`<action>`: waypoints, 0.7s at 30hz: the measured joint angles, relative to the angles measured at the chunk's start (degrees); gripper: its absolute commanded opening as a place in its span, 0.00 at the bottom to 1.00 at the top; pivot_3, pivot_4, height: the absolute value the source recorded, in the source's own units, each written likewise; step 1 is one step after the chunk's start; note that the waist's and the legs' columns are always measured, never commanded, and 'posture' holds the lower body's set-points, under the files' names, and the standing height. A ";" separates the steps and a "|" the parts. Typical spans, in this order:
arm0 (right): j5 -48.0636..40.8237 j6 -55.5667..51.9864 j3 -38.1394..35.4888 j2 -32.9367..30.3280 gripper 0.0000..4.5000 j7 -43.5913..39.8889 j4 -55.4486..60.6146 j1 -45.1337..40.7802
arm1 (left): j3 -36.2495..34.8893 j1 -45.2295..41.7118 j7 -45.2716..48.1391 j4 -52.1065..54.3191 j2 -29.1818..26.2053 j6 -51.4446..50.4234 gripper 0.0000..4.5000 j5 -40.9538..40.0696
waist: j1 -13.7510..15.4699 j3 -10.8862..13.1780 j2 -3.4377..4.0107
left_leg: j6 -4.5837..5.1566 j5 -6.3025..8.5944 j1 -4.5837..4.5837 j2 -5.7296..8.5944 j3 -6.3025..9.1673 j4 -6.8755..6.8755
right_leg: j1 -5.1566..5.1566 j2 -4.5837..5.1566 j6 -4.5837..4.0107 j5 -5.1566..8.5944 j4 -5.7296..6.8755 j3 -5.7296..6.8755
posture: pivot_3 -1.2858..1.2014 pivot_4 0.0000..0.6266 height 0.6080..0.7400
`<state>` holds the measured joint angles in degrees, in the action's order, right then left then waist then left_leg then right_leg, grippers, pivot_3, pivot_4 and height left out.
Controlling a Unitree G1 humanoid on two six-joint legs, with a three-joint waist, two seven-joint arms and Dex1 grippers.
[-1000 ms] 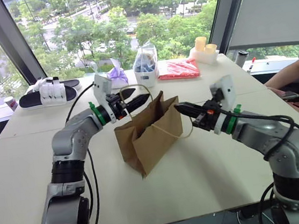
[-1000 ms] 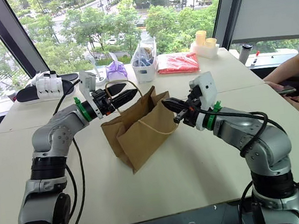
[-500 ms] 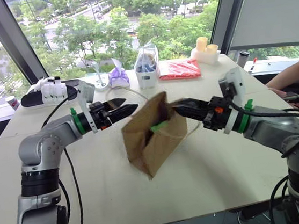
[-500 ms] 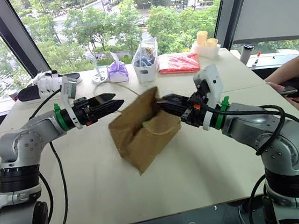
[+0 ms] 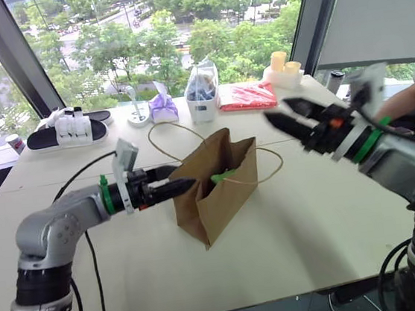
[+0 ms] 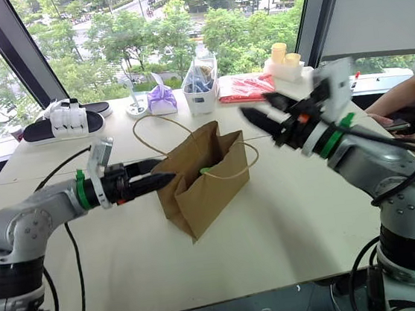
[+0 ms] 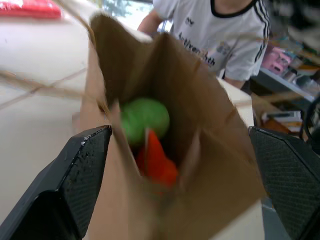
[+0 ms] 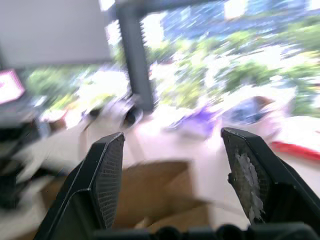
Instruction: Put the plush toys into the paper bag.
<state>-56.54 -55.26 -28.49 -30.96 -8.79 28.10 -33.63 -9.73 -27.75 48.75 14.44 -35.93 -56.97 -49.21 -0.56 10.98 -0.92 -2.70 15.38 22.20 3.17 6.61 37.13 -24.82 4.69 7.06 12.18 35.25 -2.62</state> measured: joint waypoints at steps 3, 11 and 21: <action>0.07 -0.31 -2.24 -0.30 0.68 2.73 -0.07 8.00 | -0.08 2.93 -1.35 1.87 0.11 -0.38 1.00 -0.49 | 0.43 0.00 0.00 | 0.00 0.00 0.02 0.01 0.02 0.01 | 0.02 0.00 0.00 0.00 -0.04 0.01 | 0.52 0.24 1.00; 7.28 2.15 12.20 1.42 0.09 -0.23 3.26 22.78 | 1.66 5.86 -3.20 6.05 0.04 1.67 1.00 0.32 | -0.88 -0.02 0.06 | 0.01 0.00 -0.27 -0.07 -0.18 -0.02 | 0.12 -0.10 -0.02 0.01 0.04 -0.05 | 0.52 0.24 1.00; 18.47 7.37 30.96 9.16 0.09 -3.00 0.85 17.16 | 5.56 9.36 -2.64 9.19 -1.28 4.29 1.00 2.84 | -0.34 -0.01 0.07 | 0.00 0.00 -0.29 -0.04 -0.10 0.00 | 0.21 -0.08 -0.03 0.02 -0.03 -0.04 | 0.52 0.24 1.00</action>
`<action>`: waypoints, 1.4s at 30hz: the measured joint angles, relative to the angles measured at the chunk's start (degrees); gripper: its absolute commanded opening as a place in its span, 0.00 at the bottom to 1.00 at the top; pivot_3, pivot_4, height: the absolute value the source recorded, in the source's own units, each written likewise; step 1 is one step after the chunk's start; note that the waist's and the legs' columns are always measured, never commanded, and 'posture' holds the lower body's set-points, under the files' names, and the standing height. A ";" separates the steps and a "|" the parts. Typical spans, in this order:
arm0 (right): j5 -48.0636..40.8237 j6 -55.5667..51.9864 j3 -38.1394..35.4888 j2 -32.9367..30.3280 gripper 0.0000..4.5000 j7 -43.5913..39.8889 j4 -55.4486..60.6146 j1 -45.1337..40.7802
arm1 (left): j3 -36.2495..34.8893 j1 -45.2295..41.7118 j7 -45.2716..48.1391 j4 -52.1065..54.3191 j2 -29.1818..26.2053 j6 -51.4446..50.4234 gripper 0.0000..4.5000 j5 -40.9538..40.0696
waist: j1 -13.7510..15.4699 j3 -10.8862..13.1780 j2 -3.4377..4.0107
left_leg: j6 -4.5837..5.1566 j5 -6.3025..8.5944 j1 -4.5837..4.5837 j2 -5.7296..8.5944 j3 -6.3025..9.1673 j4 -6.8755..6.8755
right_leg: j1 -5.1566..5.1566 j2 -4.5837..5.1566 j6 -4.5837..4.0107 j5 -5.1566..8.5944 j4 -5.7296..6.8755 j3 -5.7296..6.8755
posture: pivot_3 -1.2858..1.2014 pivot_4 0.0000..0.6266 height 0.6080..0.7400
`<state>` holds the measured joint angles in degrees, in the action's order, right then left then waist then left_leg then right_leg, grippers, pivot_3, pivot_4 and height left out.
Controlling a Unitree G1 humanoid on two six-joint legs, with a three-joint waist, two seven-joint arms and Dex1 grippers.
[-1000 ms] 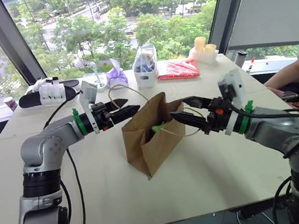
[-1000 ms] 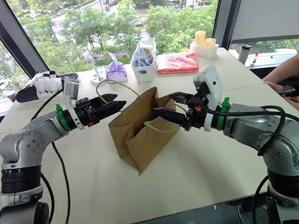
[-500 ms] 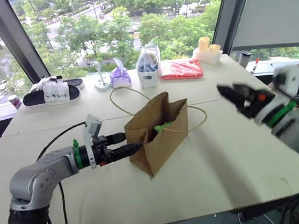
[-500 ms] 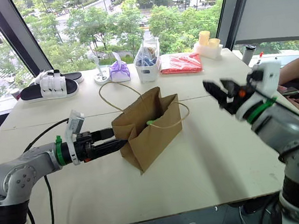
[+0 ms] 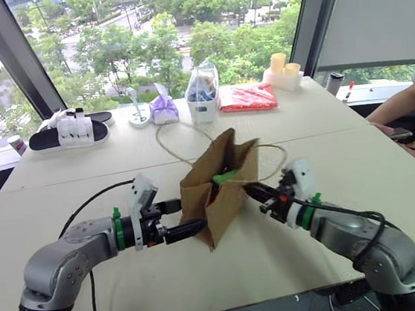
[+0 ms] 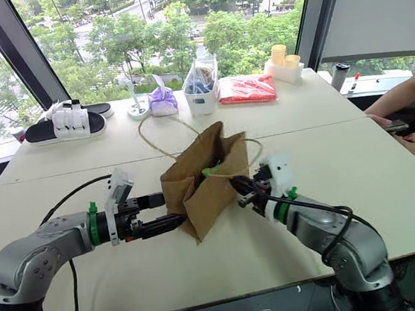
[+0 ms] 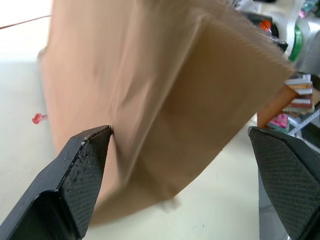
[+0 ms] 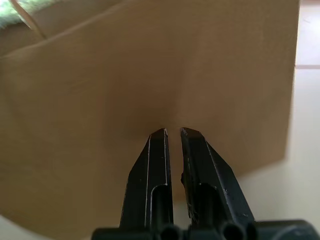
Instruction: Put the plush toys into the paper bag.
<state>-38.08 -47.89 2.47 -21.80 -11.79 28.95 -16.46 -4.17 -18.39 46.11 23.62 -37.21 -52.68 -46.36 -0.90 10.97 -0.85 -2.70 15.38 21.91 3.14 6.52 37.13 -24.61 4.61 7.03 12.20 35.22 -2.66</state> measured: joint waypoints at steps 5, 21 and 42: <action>2.77 0.69 2.47 1.19 0.09 -1.27 -1.88 -0.77 | 1.50 -0.12 -2.51 -0.06 1.87 1.93 1.00 2.47 | 0.19 0.00 0.00 | 0.00 0.00 0.00 0.04 0.02 0.01 | 0.04 0.03 0.00 0.00 -0.02 0.00 | 0.52 0.24 1.00; 4.20 -0.59 0.77 1.15 0.09 -2.47 -1.57 0.57 | 5.75 0.93 -17.55 -3.12 17.31 9.22 1.00 12.60 | 0.06 -0.01 -0.01 | 0.00 0.00 -0.04 0.03 0.02 -0.02 | 0.04 0.01 0.01 -0.01 -0.01 0.00 | 0.52 0.24 1.00; 3.40 -3.07 -5.32 -1.38 0.08 -2.65 1.09 0.33 | 4.68 -1.44 -17.59 -5.54 17.61 9.72 0.40 12.06 | 0.10 -0.01 -0.01 | 0.00 0.00 -0.08 0.04 0.03 -0.02 | 0.11 0.01 0.02 -0.01 -0.02 0.02 | 0.52 0.24 1.00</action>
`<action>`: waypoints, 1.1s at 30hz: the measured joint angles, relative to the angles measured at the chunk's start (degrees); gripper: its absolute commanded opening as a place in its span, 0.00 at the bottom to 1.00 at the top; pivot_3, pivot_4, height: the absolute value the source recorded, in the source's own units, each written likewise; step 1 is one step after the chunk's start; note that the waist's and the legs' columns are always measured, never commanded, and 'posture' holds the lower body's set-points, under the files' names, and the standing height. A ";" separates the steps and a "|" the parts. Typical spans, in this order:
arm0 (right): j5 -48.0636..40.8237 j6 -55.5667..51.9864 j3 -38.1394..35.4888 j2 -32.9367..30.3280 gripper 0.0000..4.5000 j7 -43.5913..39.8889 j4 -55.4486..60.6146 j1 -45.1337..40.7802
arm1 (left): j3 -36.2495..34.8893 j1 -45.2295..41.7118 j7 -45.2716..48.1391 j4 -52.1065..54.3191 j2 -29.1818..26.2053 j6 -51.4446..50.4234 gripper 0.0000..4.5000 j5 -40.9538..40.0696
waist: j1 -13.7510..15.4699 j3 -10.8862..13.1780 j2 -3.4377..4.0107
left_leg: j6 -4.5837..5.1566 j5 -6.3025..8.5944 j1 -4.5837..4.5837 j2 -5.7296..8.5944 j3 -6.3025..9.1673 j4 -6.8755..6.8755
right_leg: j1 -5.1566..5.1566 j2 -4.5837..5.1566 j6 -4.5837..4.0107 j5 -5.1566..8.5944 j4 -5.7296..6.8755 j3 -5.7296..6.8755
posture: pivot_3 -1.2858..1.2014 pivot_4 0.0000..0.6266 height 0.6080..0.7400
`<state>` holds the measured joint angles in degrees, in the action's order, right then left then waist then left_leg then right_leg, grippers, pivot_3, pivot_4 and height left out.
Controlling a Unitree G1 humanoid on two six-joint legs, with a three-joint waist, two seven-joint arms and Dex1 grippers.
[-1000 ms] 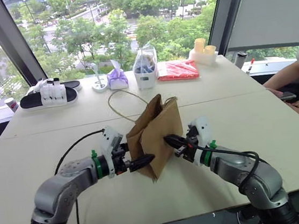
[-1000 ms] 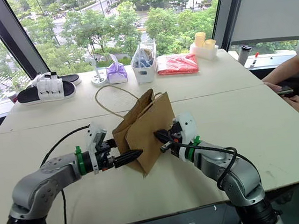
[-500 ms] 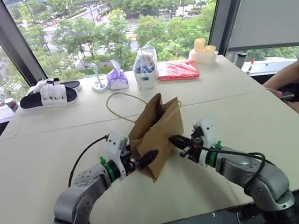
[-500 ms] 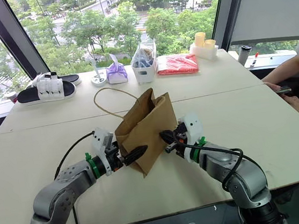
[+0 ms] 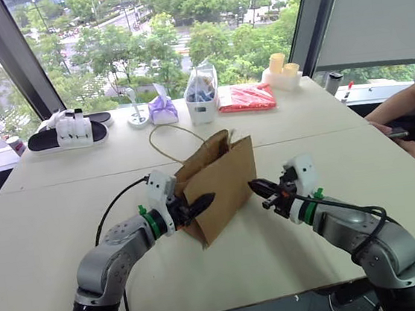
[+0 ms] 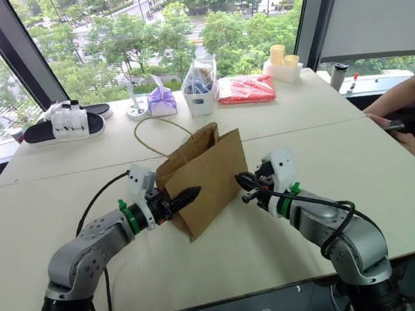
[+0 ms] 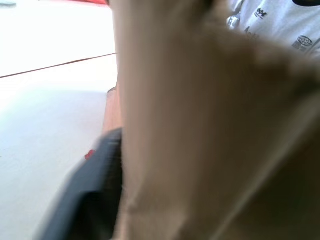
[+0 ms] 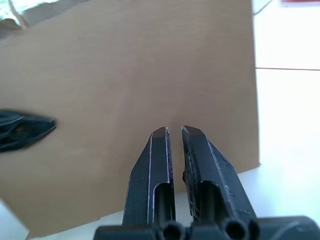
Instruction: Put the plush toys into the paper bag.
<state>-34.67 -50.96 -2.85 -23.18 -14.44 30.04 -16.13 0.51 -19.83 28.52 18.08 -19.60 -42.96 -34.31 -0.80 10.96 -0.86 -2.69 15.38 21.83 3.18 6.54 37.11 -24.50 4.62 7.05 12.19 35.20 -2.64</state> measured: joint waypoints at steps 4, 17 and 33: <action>0.00 -0.08 0.22 0.27 0.08 0.01 0.35 0.04 | -0.01 -0.04 -0.01 0.02 0.01 -0.02 0.01 -0.07 | 0.04 0.00 0.00 | 0.00 0.00 0.00 0.00 0.00 0.01 | 0.00 0.00 0.00 0.00 0.00 0.00 | 0.52 0.24 1.00; -9.66 -5.34 -19.03 -13.95 0.08 -8.18 7.40 13.14 | 2.86 -19.59 26.33 -22.07 -2.49 6.12 0.01 -1.50 | 1.33 0.01 0.01 | 0.03 0.01 0.15 0.04 0.00 0.09 | 0.01 0.00 0.01 0.01 -0.12 0.07 | 0.52 0.24 1.00; -21.32 -8.00 -34.37 -17.35 0.08 -4.14 16.76 26.77 | 8.94 -49.81 58.22 -85.79 3.65 30.23 0.27 17.67 | 0.15 0.05 -0.07 | 0.15 0.08 0.21 0.06 0.02 0.11 | 0.01 0.03 0.11 0.05 -0.12 0.06 | 0.52 0.24 1.00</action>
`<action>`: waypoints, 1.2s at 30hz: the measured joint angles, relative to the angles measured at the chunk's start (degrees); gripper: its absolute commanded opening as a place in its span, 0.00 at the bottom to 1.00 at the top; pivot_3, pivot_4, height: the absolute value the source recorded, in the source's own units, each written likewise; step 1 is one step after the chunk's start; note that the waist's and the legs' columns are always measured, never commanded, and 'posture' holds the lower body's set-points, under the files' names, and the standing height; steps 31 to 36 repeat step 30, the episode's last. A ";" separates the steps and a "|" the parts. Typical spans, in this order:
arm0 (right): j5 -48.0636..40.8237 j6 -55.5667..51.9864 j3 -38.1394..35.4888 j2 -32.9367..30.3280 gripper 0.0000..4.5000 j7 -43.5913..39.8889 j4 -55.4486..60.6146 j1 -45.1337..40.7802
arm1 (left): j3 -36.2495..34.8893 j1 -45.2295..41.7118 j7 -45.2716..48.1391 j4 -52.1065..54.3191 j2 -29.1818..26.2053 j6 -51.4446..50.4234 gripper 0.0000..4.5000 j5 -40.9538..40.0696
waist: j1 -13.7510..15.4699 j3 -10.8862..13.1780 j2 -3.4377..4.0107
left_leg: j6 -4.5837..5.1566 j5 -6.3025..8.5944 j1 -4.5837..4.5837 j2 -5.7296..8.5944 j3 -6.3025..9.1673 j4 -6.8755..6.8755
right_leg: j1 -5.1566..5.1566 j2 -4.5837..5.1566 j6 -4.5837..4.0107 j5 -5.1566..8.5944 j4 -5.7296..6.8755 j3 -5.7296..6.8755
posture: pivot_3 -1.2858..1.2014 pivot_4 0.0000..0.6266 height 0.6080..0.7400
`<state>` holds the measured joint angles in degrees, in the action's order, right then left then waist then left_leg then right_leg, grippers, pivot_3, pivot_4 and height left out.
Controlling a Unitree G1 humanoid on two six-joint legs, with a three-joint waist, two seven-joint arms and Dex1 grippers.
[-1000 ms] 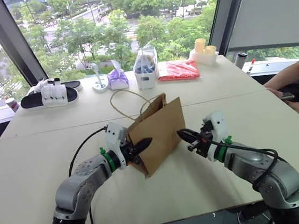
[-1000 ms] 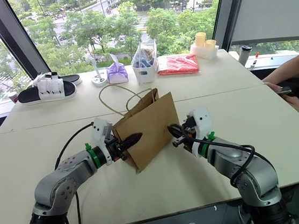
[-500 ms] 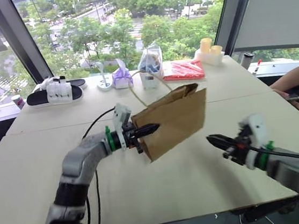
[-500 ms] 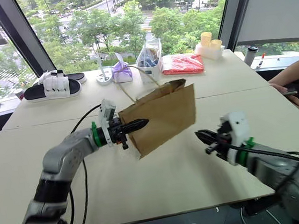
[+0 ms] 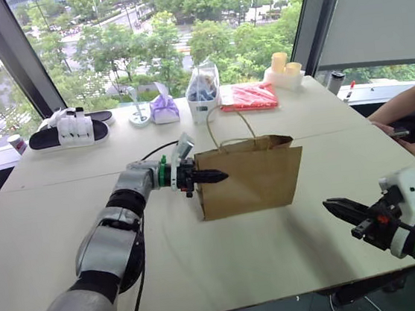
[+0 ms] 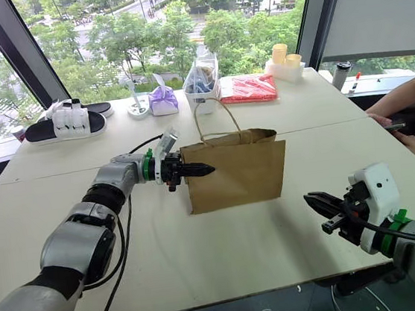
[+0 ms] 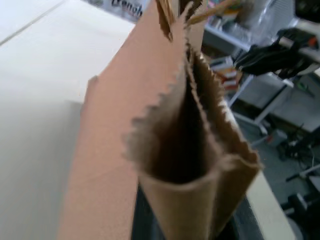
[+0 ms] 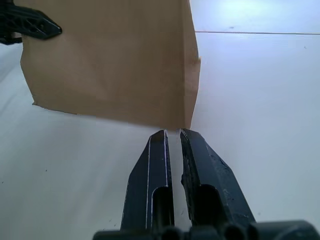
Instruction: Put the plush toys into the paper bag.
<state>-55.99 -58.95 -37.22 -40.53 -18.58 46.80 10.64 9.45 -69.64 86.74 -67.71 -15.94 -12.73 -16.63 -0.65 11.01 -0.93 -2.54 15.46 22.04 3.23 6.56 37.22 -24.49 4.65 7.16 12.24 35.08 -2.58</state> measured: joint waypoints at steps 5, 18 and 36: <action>-1.70 0.03 2.46 -1.07 0.08 1.87 0.24 -1.04 | -0.93 -1.01 0.80 -3.40 0.12 4.05 0.83 3.83 | -0.10 0.00 0.00 | 0.00 0.00 -0.02 0.00 0.01 0.01 | 0.00 0.00 0.01 0.00 0.02 0.00 | 0.52 0.24 1.00; 2.24 3.42 12.92 -9.38 0.08 -6.59 -6.48 -9.13 | -10.84 12.39 -2.64 21.30 -12.50 -4.54 1.00 0.31 | -0.23 0.00 0.02 | 0.00 0.00 -0.03 -0.06 0.06 0.00 | -0.05 0.00 0.03 0.01 0.14 -0.01 | 0.52 0.24 1.00; 5.37 6.91 20.94 -8.67 0.08 -11.98 -10.37 -13.34 | -22.90 47.19 -28.83 83.98 -15.66 -35.90 1.00 -17.22 | -0.17 -0.01 0.04 | -0.01 0.00 -0.11 -0.19 0.03 0.00 | -0.03 0.05 0.01 0.01 0.13 -0.05 | 0.52 0.24 1.00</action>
